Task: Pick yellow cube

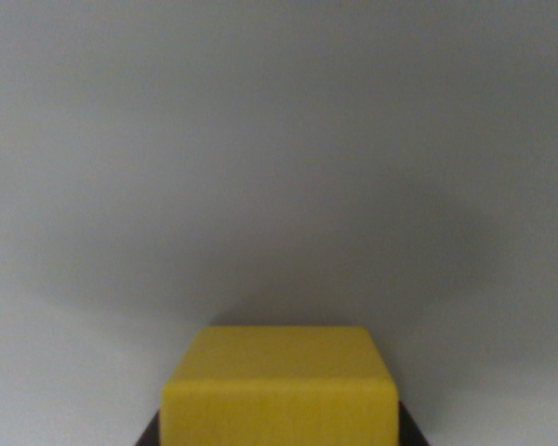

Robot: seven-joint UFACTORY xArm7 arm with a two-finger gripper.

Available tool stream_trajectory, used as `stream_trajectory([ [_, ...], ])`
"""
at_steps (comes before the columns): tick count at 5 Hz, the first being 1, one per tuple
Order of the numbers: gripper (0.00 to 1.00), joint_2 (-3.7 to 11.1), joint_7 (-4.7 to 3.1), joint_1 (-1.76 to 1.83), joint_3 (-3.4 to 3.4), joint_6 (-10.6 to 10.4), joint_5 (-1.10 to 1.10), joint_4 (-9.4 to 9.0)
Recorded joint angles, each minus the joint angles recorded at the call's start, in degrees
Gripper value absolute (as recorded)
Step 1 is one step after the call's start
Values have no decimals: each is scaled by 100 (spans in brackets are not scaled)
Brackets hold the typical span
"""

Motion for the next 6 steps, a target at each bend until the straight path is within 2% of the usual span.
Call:
stream_trajectory([
  [2, 100, -23, 2, -1, 0, 74, 1, 52],
  [3, 100, -56, 4, -1, 1, 182, 1, 126],
  [4, 100, -56, 4, -1, 1, 182, 1, 126],
  [5, 100, -95, 6, -2, 2, 310, 2, 215],
  [6, 100, -95, 6, -2, 2, 310, 2, 215],
])
